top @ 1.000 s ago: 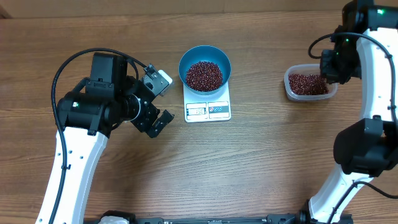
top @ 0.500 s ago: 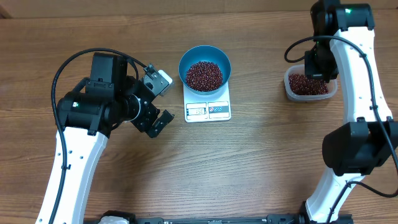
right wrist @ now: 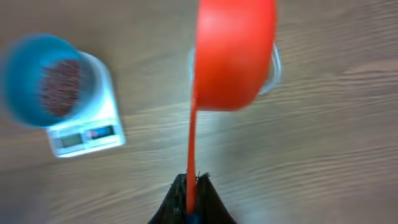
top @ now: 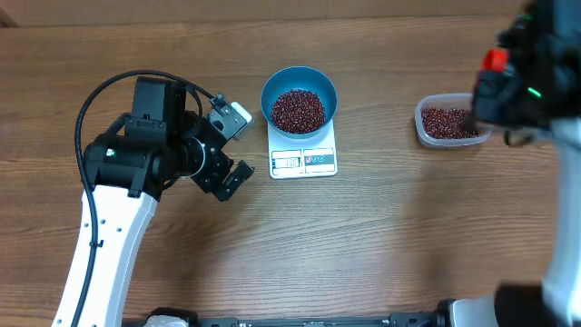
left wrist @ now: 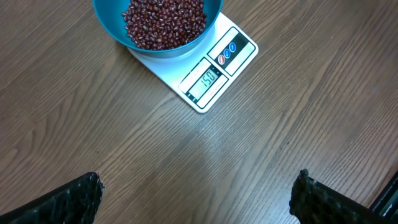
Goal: Scoop item into bowl and weigh 150g on scale
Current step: 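Lower the red scoop onto the table in front of the tub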
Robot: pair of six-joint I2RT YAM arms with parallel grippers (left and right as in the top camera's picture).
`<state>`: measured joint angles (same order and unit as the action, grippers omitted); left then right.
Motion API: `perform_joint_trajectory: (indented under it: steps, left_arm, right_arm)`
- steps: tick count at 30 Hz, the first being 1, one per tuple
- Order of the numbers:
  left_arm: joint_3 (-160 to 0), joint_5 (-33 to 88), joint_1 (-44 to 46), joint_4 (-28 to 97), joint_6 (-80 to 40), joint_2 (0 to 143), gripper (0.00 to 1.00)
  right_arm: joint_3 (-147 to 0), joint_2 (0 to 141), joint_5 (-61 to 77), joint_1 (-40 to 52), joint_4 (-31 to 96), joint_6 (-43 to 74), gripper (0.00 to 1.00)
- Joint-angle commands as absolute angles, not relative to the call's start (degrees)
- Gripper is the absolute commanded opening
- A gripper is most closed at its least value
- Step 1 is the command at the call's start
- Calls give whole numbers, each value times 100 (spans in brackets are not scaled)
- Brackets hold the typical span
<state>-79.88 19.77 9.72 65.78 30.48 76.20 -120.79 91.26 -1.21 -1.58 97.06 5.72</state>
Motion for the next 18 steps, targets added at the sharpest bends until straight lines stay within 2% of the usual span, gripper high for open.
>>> perform_joint_trajectory:
  steps: [1,7,13,18]
  left_arm:
    - [-8079,2056,976,6578,3177,7662,100]
    - [-8079,2056,976,6578,3177,7662,100]
    - [-8079,2056,976,6578,3177,7662,99]
    - [-8079,2056,976,6578,3177,7662,100]
  right_arm:
    - [-11605,7950,1326,-607,9706,617,4]
    - [-9666,6650,2283,-812,9448,600,4]
    - [-7039,5728,3785,-812,7942,985,4]
    - [-5347,5629,4272,-812,6917,1529,4]
